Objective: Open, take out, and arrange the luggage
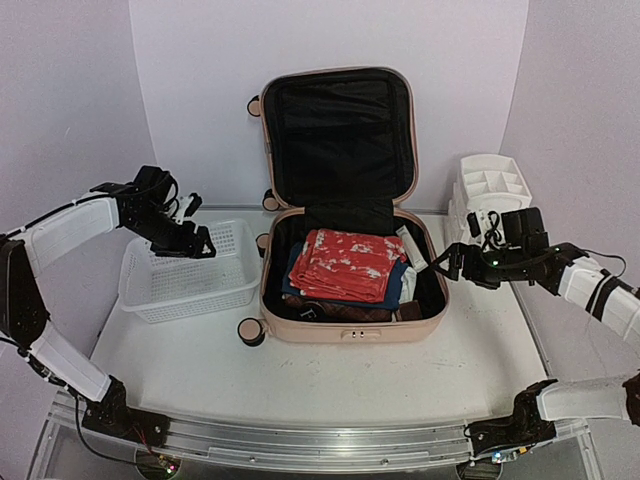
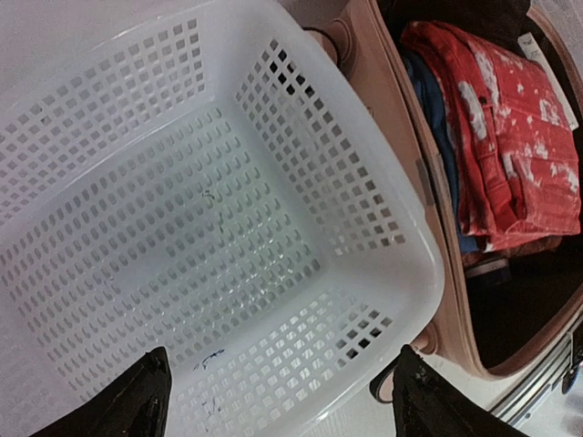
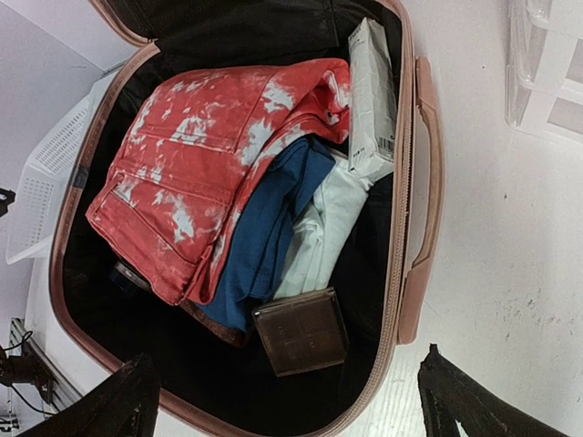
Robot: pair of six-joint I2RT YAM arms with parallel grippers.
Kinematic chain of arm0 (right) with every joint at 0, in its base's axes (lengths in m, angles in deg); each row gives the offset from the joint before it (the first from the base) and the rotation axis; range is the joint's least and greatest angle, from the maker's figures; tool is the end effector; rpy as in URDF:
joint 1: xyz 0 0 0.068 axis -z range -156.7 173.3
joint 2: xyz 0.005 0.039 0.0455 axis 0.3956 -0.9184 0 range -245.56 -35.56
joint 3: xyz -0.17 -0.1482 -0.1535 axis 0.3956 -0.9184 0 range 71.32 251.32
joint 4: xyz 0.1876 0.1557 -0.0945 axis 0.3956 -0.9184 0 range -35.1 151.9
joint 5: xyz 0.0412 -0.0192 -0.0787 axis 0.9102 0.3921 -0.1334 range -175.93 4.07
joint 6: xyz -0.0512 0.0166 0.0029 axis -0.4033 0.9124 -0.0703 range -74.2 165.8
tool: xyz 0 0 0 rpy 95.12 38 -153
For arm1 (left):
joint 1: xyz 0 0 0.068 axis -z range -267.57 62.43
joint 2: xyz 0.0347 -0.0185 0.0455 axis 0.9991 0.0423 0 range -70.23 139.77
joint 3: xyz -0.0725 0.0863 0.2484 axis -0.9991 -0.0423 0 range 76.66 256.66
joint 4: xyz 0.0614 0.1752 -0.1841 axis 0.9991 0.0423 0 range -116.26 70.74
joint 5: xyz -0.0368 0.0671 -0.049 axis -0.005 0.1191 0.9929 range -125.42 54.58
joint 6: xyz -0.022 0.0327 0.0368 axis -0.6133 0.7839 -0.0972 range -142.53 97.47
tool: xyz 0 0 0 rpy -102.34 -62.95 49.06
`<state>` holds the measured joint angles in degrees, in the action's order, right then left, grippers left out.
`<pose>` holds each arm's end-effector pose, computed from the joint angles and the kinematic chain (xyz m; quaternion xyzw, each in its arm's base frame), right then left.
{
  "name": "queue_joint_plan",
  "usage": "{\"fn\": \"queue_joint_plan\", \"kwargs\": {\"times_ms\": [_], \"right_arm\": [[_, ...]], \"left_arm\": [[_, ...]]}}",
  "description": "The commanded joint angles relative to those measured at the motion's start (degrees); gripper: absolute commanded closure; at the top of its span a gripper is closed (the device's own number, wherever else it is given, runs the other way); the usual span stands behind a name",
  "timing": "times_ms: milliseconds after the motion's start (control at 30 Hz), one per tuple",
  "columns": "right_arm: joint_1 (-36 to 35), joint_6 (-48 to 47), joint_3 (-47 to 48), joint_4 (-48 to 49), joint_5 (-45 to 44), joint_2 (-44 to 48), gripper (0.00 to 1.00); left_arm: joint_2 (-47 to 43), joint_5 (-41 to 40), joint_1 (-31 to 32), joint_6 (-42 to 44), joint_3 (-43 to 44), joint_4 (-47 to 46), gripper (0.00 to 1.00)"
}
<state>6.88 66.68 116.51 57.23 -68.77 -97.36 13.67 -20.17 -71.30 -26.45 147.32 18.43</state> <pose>0.2348 0.0800 0.2944 -0.0524 0.8189 0.2952 0.4893 0.2868 -0.0935 0.2865 0.1390 0.9431 -0.1735 0.2472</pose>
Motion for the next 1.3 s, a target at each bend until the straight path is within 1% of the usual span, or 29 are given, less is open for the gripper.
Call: {"fn": "queue_joint_plan", "kwargs": {"times_ms": [0,67,100,167,267,333,500,633,700,833,967,1067,1167,1267], "right_arm": [[-0.1,0.3,-0.8,0.3,0.3,2.5,0.02],[-0.1,0.3,-1.0,0.2,0.1,2.9,0.02],[0.0,0.4,-1.2,0.0,-0.1,3.1,0.02],[-0.1,0.7,-1.6,0.0,-0.7,3.8,0.02],[0.0,0.8,-1.8,0.0,-1.2,4.1,0.02],[-0.1,0.7,-1.8,0.0,-1.2,4.1,0.02],[-0.1,1.1,-2.5,-0.1,-0.6,4.8,0.02],[0.0,1.2,-3.1,-0.2,-0.4,5.7,0.02],[-0.1,0.9,-3.2,-0.1,0.3,5.7,0.02],[-0.1,1.2,-1.7,-0.7,1.8,3.5,0.02],[0.0,3.0,1.5,-2.2,3.7,-0.7,0.08],[-0.2,4.1,3.0,-2.3,4.9,-2.7,0.10],[-0.6,5.4,4.6,-2.3,5.3,-4.4,0.12],[-1.9,7.2,6.5,-2.4,6.1,-6.7,0.14]], "left_arm": [[5.1,-2.1,2.7,-9.8,7.0,-4.2,0.17],[8.4,-2.3,3.4,-15.6,9.8,-4.3,0.22],[10.0,-1.9,3.5,-20.3,11.1,-4.3,0.23],[13.3,-2.4,4.6,-24.8,14.0,-4.4,0.21],[18.3,-5.3,7.5,-27.2,18.7,-4.5,0.18],[21.2,-7.3,8.1,-29.1,21.5,-4.4,0.16],[27.4,-11.5,8.2,-33.0,25.5,-4.3,0.16],[31.4,-13.0,8.1,-34.0,27.8,-4.3,0.19],[33.2,-12.6,8.2,-33.3,29.1,-4.3,0.22],[36.0,-10.9,8.2,-30.5,31.0,-4.3,0.38],[35.7,-9.1,8.2,-27.2,30.8,-4.3,0.52],[34.7,-6.8,8.2,-24.8,29.7,-4.3,0.62],[31.9,-4.6,8.5,-24.9,26.4,-4.4,0.64],[28.5,-4.4,10.1,-24.9,22.5,-4.5,0.65]]}}
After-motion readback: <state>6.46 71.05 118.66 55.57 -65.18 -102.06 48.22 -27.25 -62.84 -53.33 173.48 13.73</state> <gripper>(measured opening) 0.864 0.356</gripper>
